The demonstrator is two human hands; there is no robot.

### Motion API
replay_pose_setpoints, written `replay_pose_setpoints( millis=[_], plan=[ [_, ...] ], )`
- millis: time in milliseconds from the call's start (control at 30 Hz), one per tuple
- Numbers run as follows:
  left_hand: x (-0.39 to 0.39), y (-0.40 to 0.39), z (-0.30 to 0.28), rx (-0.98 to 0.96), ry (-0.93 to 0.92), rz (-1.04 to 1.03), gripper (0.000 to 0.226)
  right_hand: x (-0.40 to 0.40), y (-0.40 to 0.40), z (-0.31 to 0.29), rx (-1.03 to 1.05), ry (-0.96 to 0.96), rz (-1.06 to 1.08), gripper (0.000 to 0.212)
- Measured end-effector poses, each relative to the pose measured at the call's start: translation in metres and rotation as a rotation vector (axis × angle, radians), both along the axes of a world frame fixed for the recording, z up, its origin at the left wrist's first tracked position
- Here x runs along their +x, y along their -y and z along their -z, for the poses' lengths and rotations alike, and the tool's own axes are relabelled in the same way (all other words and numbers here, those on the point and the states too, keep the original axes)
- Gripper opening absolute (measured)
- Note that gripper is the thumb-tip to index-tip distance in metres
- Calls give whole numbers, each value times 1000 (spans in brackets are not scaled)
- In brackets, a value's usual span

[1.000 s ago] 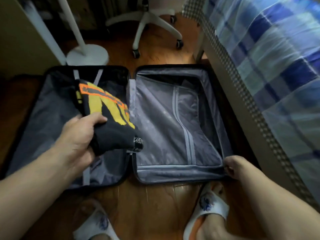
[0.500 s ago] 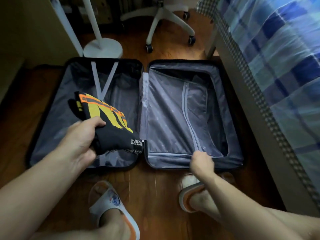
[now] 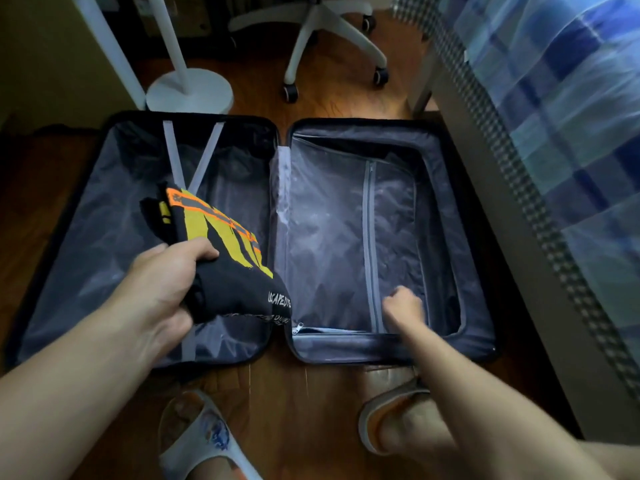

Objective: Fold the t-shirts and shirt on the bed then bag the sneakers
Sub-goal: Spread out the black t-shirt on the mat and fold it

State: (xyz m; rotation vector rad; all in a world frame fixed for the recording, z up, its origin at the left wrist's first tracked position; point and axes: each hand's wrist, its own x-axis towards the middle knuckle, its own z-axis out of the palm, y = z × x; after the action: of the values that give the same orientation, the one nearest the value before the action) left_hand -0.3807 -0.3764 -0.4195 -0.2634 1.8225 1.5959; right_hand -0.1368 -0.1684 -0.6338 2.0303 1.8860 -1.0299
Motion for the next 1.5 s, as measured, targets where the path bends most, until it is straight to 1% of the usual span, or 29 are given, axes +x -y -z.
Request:
replay_pose_setpoints(
  millis=[100, 167, 267, 333, 367, 433, 500, 567, 667, 767, 833, 900, 1000, 1100, 1167, 1200, 1267, 1300, 1400, 1467, 1500],
  plan=[
    [-4, -9, 7, -27, 39, -7, 25, 39, -49, 33, -57, 109, 46, 58],
    [-6, -18, 13, -64, 33, -18, 23, 42, -61, 54, -100, 90, 59, 66],
    [-5, -31, 19, -117, -31, -49, 10, 36, -66, 77, -116, 57, 82, 61],
    [-2, -34, 21, -126, -38, -61, 9, 32, -62, 79, -98, 42, 93, 53],
    [-1, -34, 20, -131, -33, -60, 10, 30, -58, 75, -92, 7, 75, 52],
    [-3, -31, 18, -132, -10, -48, 9, 28, -57, 73, -68, -106, 66, 56],
    [-8, -26, 12, -122, 11, -34, 7, 17, -56, 56, 1, -243, 69, 60],
    [-16, -18, 0, -109, -1, -43, 8, -7, -46, 14, 83, -302, -11, 61],
    [-34, 8, -24, -110, -86, -94, 12, -73, -17, -59, 206, -433, -229, 60],
    [-54, 52, -51, -101, -189, -153, 18, -161, 27, -115, 263, -562, -469, 61],
    [-67, 84, -66, -81, -232, -185, 19, -224, 70, -143, 189, -655, -595, 63],
    [-79, 112, -77, -79, -272, -199, 13, -278, 126, -164, 75, -694, -731, 63],
    [-96, 145, -81, -128, -332, -231, 9, -330, 199, -154, -155, -706, -860, 61],
    [-110, 167, -74, -158, -340, -261, 9, -348, 234, -112, -311, -646, -848, 61],
    [-118, 174, -67, -158, -308, -271, 18, -351, 234, -82, -384, -654, -823, 68],
    [-121, 177, -63, -160, -278, -268, 21, -345, 233, -85, -416, -653, -812, 73],
    [-123, 177, -58, -157, -230, -242, 16, -330, 227, -103, -439, -628, -780, 70],
    [-123, 175, -56, -146, -217, -226, 12, -325, 216, -103, -421, -614, -758, 68],
    [-118, 162, -57, -80, -181, -172, 15, -302, 176, -111, -387, -628, -634, 53],
    [-111, 147, -61, -28, -141, -100, 10, -279, 146, -122, -391, -647, -525, 45],
    [-107, 139, -63, 9, -103, -57, 7, -265, 134, -127, -418, -645, -459, 44]
  ],
)
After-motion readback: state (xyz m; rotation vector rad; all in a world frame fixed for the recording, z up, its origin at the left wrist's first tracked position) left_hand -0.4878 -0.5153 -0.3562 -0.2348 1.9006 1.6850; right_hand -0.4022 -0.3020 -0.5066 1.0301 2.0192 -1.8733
